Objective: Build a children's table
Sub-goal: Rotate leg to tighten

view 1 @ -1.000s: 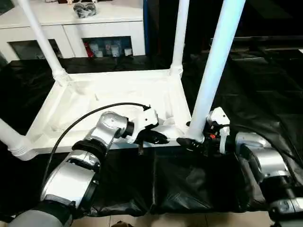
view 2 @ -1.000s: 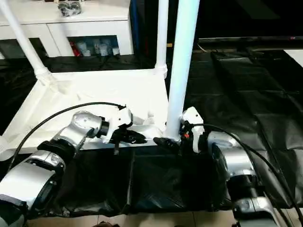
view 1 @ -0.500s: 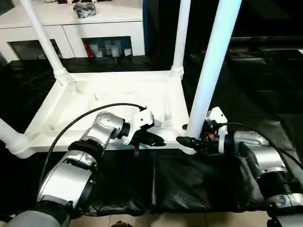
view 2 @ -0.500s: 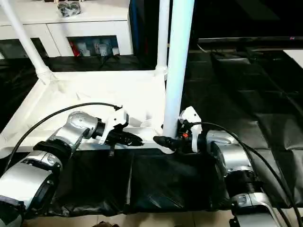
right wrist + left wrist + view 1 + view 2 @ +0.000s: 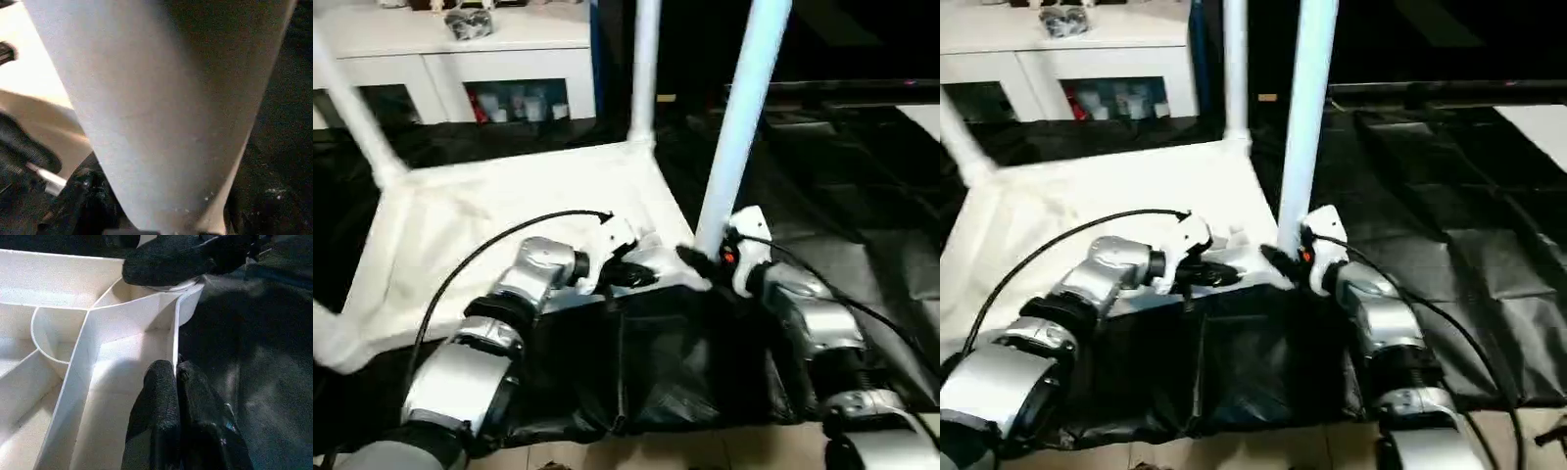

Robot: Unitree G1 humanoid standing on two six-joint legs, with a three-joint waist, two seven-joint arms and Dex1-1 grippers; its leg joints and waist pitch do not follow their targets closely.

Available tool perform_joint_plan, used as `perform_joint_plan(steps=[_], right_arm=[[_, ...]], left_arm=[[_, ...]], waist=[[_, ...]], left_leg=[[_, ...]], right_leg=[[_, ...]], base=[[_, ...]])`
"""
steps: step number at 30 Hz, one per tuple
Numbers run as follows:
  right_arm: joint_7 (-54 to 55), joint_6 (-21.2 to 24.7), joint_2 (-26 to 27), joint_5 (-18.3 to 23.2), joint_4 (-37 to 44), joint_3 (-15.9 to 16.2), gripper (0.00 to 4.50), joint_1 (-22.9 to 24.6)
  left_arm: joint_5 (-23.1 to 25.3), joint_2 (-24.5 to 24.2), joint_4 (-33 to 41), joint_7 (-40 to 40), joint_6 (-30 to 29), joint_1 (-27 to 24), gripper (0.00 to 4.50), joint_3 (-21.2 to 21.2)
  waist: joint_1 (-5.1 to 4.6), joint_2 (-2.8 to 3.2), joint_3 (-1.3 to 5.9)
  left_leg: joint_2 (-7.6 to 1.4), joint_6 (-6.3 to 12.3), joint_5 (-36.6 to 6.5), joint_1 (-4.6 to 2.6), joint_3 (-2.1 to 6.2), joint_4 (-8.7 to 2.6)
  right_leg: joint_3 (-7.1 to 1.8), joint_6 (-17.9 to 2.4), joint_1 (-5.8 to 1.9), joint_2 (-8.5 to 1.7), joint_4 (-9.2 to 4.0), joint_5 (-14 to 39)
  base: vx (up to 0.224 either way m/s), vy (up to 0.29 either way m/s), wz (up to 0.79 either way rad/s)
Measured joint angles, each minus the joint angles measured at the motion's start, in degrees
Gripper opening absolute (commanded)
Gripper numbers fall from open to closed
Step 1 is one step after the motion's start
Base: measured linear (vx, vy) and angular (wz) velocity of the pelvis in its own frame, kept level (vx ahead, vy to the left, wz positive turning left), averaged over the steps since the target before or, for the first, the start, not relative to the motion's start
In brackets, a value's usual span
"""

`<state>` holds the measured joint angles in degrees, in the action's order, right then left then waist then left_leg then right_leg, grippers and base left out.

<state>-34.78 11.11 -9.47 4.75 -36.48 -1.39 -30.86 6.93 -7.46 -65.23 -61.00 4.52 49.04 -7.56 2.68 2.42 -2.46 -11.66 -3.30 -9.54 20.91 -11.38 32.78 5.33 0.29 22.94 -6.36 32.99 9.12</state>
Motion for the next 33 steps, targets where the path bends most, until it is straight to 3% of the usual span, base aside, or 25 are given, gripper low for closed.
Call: perform_joint_plan(steps=[5,8,15,25,33], right_arm=[[5.8,0.0,1.5,-0.8,-0.4,-0.8,2.36,-0.5],[6.5,-0.6,2.0,-0.8,-0.7,-1.2,3.06,-0.6],[4.5,-1.3,2.0,-0.1,-0.4,-1.5,3.60,-0.1],[-16.6,1.7,-7.0,3.2,4.6,2.7,4.47,2.6],[-26.6,2.4,-15.1,4.1,6.6,4.4,4.47,3.9]], left_arm=[[0.6,1.2,0.2,2.4,-0.3,0.0,0.00,0.0],[0.6,1.2,0.2,2.4,0.7,-0.2,0.00,-0.1],[0.2,0.9,1.7,1.2,1.8,-1.3,0.00,0.0],[-0.6,-2.2,2.9,-7.5,3.5,-1.4,0.00,-1.2],[-0.6,-3.2,3.1,-12.2,5.3,-1.5,0.00,-2.4]], waist=[[-0.24,0.02,0.01],[-0.37,0.02,0.01],[-0.35,-0.06,-0.05],[1.44,-0.13,-0.12],[3.15,-0.18,-0.20]], left_leg=[[0.04,0.00,0.0,0.01,0.02,0.00],[0.04,-0.01,0.0,0.03,0.02,0.00],[0.03,-0.01,0.0,0.12,0.01,-0.01],[-0.14,-0.13,-0.1,0.36,-0.02,-0.11],[-0.14,-0.13,-0.1,0.44,-0.15,-0.02]], right_leg=[[-0.04,0.0,-0.02,0.00,-0.01,0.0],[-0.04,0.0,-0.01,0.00,-0.01,0.0],[-0.04,-0.2,0.07,0.00,0.01,-0.1],[0.10,-0.3,0.30,0.09,0.05,-0.1],[0.03,-0.3,0.28,0.02,0.06,-0.1]], base=[[0.000,0.000,0.00],[0.000,0.000,0.00],[0.000,0.000,0.00],[0.000,0.000,0.00],[0.000,0.000,0.00]])
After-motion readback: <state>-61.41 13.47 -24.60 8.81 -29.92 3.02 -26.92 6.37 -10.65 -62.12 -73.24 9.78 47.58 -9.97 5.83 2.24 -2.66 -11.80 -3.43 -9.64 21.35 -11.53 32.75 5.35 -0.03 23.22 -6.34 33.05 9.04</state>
